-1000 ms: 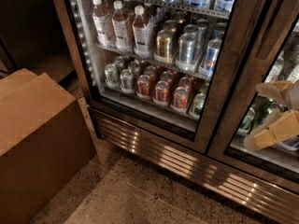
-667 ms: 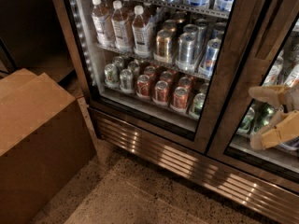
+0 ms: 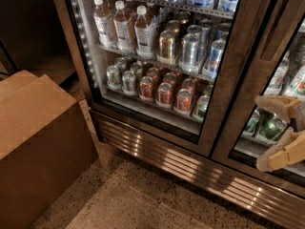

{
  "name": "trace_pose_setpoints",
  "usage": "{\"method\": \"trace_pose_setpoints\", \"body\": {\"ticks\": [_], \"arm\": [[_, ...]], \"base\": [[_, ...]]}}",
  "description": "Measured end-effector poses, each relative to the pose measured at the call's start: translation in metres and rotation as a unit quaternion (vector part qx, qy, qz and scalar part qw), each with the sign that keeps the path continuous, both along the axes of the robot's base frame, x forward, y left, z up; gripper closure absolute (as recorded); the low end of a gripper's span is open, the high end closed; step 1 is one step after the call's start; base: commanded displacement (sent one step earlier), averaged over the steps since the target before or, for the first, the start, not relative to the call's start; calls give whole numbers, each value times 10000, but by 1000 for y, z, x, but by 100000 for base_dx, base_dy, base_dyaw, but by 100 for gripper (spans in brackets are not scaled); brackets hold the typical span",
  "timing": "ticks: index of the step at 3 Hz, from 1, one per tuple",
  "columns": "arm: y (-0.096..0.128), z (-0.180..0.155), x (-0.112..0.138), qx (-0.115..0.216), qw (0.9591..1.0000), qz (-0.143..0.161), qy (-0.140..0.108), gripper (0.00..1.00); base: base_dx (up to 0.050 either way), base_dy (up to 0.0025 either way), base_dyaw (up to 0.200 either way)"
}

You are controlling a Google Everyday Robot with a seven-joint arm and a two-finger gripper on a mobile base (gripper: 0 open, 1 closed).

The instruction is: Open left fridge door

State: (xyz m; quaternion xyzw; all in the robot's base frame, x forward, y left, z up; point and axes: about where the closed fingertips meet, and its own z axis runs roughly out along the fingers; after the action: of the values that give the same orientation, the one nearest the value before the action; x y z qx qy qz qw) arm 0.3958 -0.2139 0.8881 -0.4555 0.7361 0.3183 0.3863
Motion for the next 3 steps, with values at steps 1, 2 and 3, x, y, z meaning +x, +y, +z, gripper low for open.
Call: {"method": "trace_pose_setpoints", "body": {"ticks": [1, 2, 3], "arm": [[2, 0, 0, 12, 10000, 30, 11, 0], [25, 3, -7, -44, 9996, 269, -18, 0], [60, 6, -17, -222, 9981, 578, -78, 0]], "base": [[0, 0, 0], [0, 0, 0], [0, 0, 0]]}}
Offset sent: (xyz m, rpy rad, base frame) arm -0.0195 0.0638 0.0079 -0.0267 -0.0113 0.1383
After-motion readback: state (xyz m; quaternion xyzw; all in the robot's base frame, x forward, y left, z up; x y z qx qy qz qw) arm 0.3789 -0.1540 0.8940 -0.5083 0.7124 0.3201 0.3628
